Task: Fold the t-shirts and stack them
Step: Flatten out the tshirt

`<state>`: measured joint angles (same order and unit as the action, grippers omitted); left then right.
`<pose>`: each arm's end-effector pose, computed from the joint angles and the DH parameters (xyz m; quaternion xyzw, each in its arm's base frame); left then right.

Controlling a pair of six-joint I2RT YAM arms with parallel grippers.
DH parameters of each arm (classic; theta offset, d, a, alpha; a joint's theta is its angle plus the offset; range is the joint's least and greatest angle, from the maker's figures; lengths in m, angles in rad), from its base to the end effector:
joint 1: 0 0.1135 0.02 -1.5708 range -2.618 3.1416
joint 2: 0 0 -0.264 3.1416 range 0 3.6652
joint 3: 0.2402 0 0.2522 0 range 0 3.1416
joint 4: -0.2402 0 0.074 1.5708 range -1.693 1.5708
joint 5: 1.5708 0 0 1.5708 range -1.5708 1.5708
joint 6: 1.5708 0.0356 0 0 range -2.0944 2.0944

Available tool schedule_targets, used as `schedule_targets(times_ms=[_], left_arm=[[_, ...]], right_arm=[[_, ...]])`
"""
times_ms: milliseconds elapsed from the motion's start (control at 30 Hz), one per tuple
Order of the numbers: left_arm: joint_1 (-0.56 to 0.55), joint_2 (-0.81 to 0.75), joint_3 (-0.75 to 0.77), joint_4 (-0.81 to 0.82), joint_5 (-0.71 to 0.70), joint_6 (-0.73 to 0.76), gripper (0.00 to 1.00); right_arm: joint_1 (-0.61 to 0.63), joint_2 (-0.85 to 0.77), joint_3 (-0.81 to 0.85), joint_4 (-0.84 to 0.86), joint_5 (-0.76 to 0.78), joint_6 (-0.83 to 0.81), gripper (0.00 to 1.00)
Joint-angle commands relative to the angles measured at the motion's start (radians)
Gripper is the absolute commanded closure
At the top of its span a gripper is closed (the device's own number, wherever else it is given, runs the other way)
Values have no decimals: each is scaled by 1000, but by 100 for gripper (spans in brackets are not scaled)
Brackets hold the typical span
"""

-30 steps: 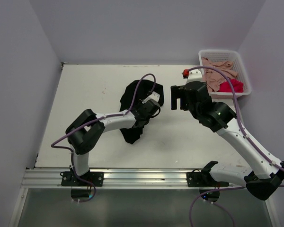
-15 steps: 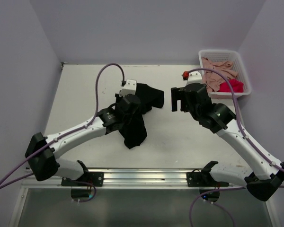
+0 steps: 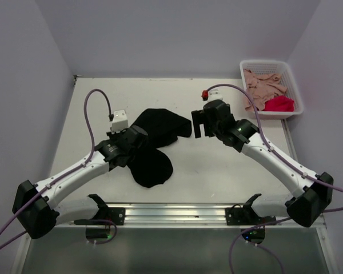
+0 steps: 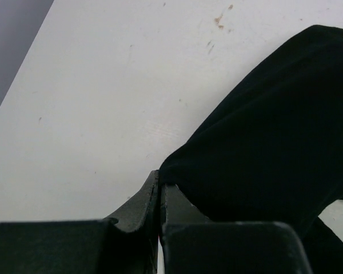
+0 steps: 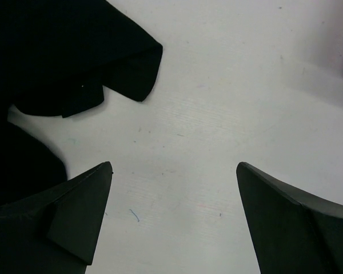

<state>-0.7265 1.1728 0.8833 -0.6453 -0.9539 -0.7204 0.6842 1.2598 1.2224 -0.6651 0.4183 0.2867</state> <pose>0.1880 -0.1283 0.2683 -0.1410 0.8443 0.1430 0.4969 0.2165 0.1579 0.3468 -0.0896 0.8872 0.0254 0.4518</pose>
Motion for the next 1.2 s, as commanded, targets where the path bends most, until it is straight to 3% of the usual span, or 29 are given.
schedule_targets(times_ms=[0, 33, 67, 133, 200, 467, 567, 667, 933, 1167], left_arm=[[7, -90, -27, -120, -78, -227, 100], [7, -100, -30, -163, -85, -252, 99], [7, -116, -29, -187, -91, -298, 89], [9, -133, -29, -247, -115, -358, 88], [9, -157, -27, -269, -137, -378, 79], [10, -191, -33, -277, -129, -361, 82], [10, -199, -44, -277, -121, -363, 83], [10, -209, -50, -272, -118, -360, 83], [10, -222, -60, -252, -111, -343, 83], [10, -242, -63, -254, -105, -333, 83]], right_arm=[[-2, 91, 0, 114, -85, -9, 5], [-5, 117, 6, 131, -119, -11, 5], [-11, 144, 23, 140, -134, -9, 5], [-17, 223, 38, 172, -170, -8, 4], [-31, 304, 72, 191, -206, -4, 4], [-87, 550, 221, 225, -306, 3, 7], [-100, 591, 230, 242, -328, 8, 15], [-112, 622, 235, 245, -349, 20, 23], [-126, 644, 157, 290, -446, 106, 31], [-124, 685, 117, 334, -533, 170, 44]])
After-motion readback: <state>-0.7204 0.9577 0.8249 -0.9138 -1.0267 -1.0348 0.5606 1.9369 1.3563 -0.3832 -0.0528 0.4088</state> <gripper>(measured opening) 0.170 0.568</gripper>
